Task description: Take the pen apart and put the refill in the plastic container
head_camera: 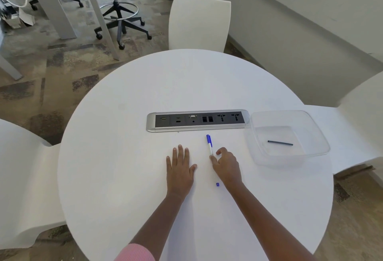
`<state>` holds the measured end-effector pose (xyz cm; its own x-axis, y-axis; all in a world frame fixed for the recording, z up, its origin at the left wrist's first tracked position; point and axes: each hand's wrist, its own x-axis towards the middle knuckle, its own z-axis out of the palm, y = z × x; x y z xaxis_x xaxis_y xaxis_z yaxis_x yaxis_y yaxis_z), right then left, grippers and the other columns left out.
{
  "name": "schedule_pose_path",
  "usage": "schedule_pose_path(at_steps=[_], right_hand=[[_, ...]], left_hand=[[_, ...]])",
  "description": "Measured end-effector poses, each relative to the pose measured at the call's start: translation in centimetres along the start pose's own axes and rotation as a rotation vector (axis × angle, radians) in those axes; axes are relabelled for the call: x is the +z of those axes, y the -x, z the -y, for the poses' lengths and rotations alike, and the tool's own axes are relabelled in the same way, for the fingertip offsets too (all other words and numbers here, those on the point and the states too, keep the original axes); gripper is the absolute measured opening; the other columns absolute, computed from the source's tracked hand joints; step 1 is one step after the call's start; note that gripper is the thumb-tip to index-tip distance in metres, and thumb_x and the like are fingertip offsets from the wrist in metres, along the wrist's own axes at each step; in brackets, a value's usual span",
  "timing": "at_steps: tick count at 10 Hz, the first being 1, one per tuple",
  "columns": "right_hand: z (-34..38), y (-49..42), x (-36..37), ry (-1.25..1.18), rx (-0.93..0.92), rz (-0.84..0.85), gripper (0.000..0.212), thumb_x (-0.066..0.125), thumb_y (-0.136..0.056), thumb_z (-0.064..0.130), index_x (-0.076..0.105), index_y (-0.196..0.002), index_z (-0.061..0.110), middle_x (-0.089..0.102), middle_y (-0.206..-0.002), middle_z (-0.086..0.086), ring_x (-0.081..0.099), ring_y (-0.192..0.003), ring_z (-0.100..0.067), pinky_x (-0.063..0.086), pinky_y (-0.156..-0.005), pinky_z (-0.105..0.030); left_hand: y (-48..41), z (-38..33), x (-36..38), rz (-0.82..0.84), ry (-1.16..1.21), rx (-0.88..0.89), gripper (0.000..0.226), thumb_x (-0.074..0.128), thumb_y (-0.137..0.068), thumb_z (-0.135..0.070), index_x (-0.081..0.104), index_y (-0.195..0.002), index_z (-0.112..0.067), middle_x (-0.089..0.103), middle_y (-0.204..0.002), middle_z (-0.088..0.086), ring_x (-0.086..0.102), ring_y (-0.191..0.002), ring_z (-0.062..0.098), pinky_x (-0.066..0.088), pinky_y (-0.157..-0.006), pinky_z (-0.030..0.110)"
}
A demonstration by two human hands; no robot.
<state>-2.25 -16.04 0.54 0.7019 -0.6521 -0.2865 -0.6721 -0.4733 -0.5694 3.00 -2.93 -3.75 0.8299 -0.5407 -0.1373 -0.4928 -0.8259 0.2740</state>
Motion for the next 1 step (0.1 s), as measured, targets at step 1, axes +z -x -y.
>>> schedule_pose_path(at_steps=[1], right_hand=[[-0.69, -0.26, -0.83, 0.042, -0.077, -0.072, 0.022, 0.05, -0.089, 0.019, 0.053, -0.106, 0.005, 0.06, -0.103, -0.019, 0.055, -0.098, -0.032, 0.048, -0.079, -0.039]], left_hand=[[-0.19, -0.43, 0.15, 0.004, -0.044, -0.011, 0.059, 0.021, -0.1, -0.04, 0.003, -0.149, -0.013, -0.004, -0.158, 0.01, -0.002, -0.145, 0.027, 0.003, -0.117, 0.042]])
